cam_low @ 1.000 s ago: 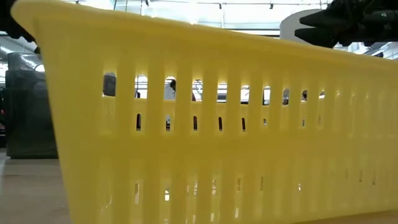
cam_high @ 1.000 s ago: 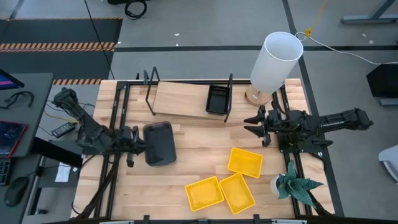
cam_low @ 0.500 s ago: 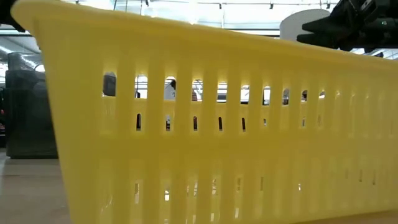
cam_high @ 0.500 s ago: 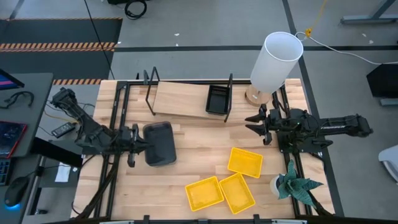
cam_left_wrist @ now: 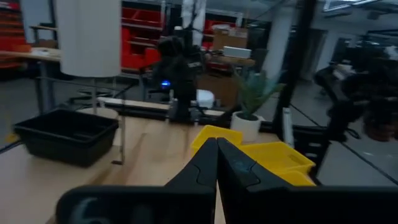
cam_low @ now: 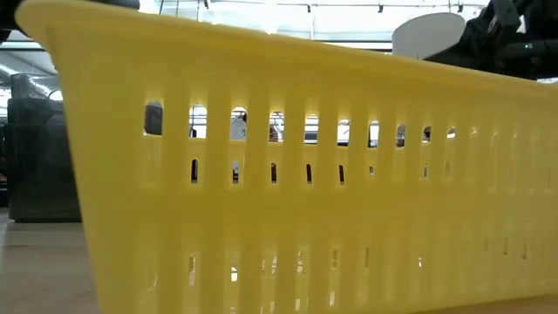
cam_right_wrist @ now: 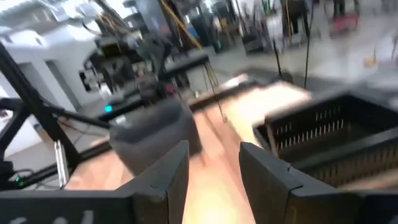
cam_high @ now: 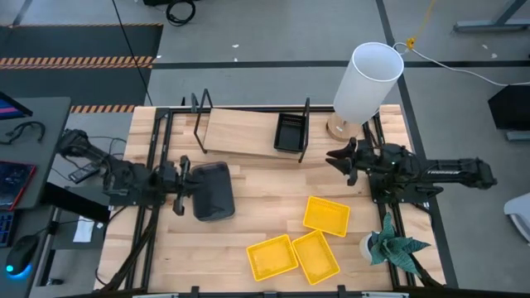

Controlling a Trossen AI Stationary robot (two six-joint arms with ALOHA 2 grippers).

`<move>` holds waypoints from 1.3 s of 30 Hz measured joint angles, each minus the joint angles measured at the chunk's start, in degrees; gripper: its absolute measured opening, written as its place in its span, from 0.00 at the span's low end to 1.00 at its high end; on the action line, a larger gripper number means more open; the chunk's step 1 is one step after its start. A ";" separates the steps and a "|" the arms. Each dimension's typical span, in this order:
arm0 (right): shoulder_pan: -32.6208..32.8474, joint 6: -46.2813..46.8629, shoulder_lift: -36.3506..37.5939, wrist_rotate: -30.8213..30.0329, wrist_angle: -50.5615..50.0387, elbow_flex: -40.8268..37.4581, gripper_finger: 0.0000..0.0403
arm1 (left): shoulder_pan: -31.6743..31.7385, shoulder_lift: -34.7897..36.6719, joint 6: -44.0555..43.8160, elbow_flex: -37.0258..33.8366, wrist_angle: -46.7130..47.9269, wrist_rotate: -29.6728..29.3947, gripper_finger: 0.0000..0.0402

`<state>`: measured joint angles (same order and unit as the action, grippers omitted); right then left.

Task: Stack baskets on shelf by color
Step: Stack the bottom right yellow basket on top of the other top yellow basket

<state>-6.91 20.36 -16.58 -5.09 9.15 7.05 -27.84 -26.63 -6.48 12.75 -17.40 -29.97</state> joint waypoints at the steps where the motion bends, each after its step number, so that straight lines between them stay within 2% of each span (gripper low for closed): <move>1: 0.07 1.00 -0.66 -0.04 -1.62 0.74 0.36 | 0.85 0.00 -0.15 0.00 0.06 0.02 0.02; 5: 1.34 4.76 -4.45 -4.07 -10.70 4.62 0.36 | 2.61 0.02 -0.07 0.00 -0.16 0.05 0.03; 9: 3.51 9.54 -10.35 -6.35 -18.72 8.59 0.36 | 0.71 0.02 1.13 0.00 0.48 0.43 0.02; 16: 10.09 15.18 -23.08 -5.80 -23.30 13.84 0.35 | -4.50 0.02 3.29 0.00 1.00 -3.10 0.02; 22: 16.76 15.61 -35.41 -5.76 -24.00 20.23 0.33 | -4.95 0.02 3.34 0.00 1.02 -6.02 0.07; 33: 30.74 14.02 -59.53 -6.68 -26.00 38.54 0.28 | -4.96 0.02 3.10 0.00 1.00 -5.98 0.08; 39: 34.46 13.97 -72.86 -4.70 -39.57 52.66 0.28 | -4.96 0.02 3.06 0.00 1.00 -5.98 0.06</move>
<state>27.55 34.33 -89.44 -9.80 -30.42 59.72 -32.80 -26.61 -3.42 12.75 -16.40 -35.94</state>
